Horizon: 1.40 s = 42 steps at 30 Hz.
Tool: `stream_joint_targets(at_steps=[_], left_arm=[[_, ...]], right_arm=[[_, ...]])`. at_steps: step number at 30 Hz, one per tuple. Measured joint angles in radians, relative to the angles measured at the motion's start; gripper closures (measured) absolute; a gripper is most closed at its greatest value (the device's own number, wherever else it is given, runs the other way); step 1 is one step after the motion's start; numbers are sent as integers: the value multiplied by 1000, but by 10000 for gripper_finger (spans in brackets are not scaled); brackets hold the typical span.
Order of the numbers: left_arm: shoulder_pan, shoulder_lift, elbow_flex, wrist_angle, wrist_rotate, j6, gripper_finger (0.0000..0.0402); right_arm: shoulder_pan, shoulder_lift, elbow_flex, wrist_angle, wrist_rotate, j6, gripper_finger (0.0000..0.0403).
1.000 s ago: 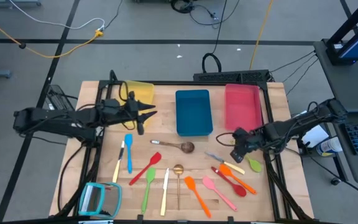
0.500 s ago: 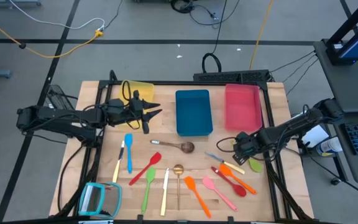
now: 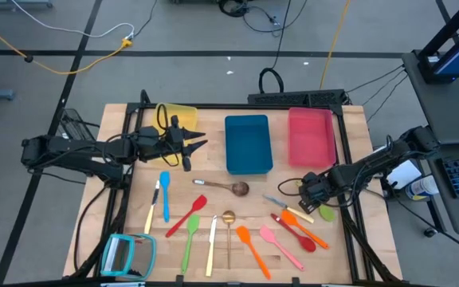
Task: Pick & Place Kitchen Items
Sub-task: Put the green serving spoon into the red bin
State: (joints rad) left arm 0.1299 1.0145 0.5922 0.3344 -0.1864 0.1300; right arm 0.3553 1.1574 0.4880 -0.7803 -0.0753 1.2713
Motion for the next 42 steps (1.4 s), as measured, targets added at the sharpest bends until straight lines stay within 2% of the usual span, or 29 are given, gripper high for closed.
stream_joint_targets(at_steps=[4, 12, 17, 23, 31, 42], left_arm=[[0, 0, 0, -1, 0, 8, 291], [0, 0, 0, -1, 0, 26, 291], [0, 0, -1, -4, 0, 27, 291], [0, 0, -1, -11, 1, 33, 291], [1, 0, -1, -11, 1, 32, 291], [1, 0, -1, 18, 1, 22, 291]], right_arm=[[0, 0, -1, 2, -3, -1, 378], [0, -58, 7, 84, -41, 8, 359], [-3, -128, 28, 169, -50, -18, 377], [-8, -203, 29, 335, 111, -115, 377], [-66, -291, 28, 549, 331, -401, 372], [-336, -449, 28, 581, 337, -697, 370]])
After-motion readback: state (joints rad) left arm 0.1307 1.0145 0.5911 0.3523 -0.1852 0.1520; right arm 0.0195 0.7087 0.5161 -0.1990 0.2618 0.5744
